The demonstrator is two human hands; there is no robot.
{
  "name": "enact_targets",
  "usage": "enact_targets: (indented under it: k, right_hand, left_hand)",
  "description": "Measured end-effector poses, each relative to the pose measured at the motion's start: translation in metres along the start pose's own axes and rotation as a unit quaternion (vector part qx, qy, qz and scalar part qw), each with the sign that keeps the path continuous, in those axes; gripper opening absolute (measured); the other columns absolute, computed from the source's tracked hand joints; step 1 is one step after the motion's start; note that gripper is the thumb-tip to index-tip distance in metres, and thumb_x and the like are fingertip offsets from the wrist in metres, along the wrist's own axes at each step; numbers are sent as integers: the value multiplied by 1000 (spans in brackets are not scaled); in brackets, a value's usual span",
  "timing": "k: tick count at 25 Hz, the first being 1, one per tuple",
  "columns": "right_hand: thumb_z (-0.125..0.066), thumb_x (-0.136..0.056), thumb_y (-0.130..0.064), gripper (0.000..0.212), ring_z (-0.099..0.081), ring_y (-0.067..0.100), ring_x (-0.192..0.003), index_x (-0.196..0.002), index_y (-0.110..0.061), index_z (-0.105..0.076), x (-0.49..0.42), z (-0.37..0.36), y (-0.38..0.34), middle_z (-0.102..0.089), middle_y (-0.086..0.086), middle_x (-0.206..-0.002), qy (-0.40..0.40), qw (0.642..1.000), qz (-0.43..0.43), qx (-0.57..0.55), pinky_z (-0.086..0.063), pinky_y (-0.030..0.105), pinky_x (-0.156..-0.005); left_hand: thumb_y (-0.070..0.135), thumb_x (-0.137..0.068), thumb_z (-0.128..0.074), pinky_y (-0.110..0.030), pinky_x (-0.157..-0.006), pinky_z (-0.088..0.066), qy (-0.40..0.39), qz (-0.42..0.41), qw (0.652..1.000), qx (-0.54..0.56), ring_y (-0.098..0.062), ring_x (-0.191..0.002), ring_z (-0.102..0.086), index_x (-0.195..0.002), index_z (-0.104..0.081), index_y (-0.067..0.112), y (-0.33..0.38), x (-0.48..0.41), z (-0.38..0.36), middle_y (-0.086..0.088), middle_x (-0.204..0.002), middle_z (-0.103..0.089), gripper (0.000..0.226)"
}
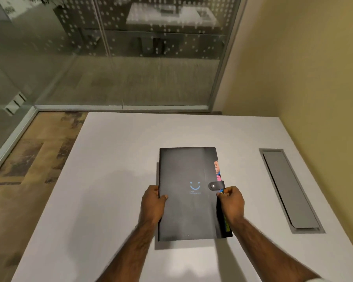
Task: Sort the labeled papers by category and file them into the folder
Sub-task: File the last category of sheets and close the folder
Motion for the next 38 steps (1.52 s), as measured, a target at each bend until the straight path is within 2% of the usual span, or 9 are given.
enact_targets:
  k: [6, 12, 18, 21, 28, 31, 34, 36, 38]
  right_hand:
    - [-70, -90, -10, 16, -59, 24, -75, -82, -11, -56, -81, 40, 18, -64, 2, -79, -7, 1000, -17, 9, -45, 34, -67]
    - [-69, -90, -9, 19, -57, 22, -74, -79, -14, -53, -134, 44, 25, -63, 3, -79, -31, 999, -29, 21, -46, 34, -68]
    - [-68, -90, -13, 17, -61, 27, -79, -81, -13, -54, -158, 29, 27, -66, 6, -83, -57, 996, -37, 55, -48, 36, -70]
    - [-65, -92, -12, 14, -60, 27, -79, -84, -12, -54, -159, 23, 33, -65, 6, -85, -63, 995, -44, 71, -44, 33, -67]
    - [-62, -91, -14, 11, -60, 26, -80, -85, -14, -53, -159, 15, 46, -67, 7, -89, -70, 992, -53, 91, -50, 38, -73]
    - [-63, -90, -16, 11, -60, 27, -87, -98, -12, -59, -154, 12, 50, -67, 8, -101, -84, 989, -31, 121, -49, 36, -76]
    - [-59, -88, -17, 30, -59, 32, -99, -118, -11, -57, -139, 9, 46, -60, 10, -111, -54, 973, 46, 219, -51, 42, -85]
    - [-57, -87, -18, 49, -56, 32, -111, -134, -11, -49, -125, 3, 48, -57, 10, -125, -44, 947, 140, 285, -51, 44, -91]
    - [-58, -90, -31, 65, -50, 35, -133, -149, -8, -43, -112, -6, 59, -48, 13, -149, -87, 895, 220, 378, -49, 46, -104]
  left_hand:
    - [12, -89, -71, -23, -66, -42, 0, 2, 999, -36, -15, -83, -62, -104, -60, 16, 43, -20, -78, 2, -94, -65, 19]
    - [11, -88, -71, -27, -69, -41, -2, 15, 996, -89, -19, -78, -58, -92, -57, 16, 58, -50, -119, 6, -80, -58, 16]
    - [11, -85, -73, -19, -54, -37, 0, 31, 991, -133, -12, -65, -55, -82, -58, 14, 51, -73, -129, 7, -72, -57, 16]
    - [13, -84, -73, -24, -56, -40, -3, 37, 989, -145, -14, -67, -57, -84, -61, 12, 44, -80, -134, 1, -77, -63, 12]
    - [16, -83, -69, -27, -63, -50, -19, 46, 989, -140, -16, -72, -64, -92, -69, 12, 32, -85, -142, -3, -89, -71, 10]
    - [30, -82, -59, -41, -78, -59, -22, 59, 987, -151, -21, -83, -67, -96, -67, 20, 26, -85, -145, -4, -99, -68, 20]
    - [28, -91, -52, -41, -89, -53, -9, -7, 968, -249, -27, -113, -54, -121, -56, 18, 34, -71, -149, -4, -124, -52, 32]
    - [25, -96, -48, -43, -100, -48, -32, -71, 947, -311, -26, -136, -39, -144, -40, 19, 37, -62, -155, -4, -152, -35, 49]
    - [30, -101, -44, -41, -115, -37, -85, -114, 917, -372, -26, -154, -16, -159, -20, 19, 32, -57, -164, -4, -169, -9, 63]
Point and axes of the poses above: each hand's wrist, its own x-axis away from the middle knuckle, its own z-axis out of the back of the hand, y = z × x, the point moved 1 cm from there along -x, towards the middle knuckle
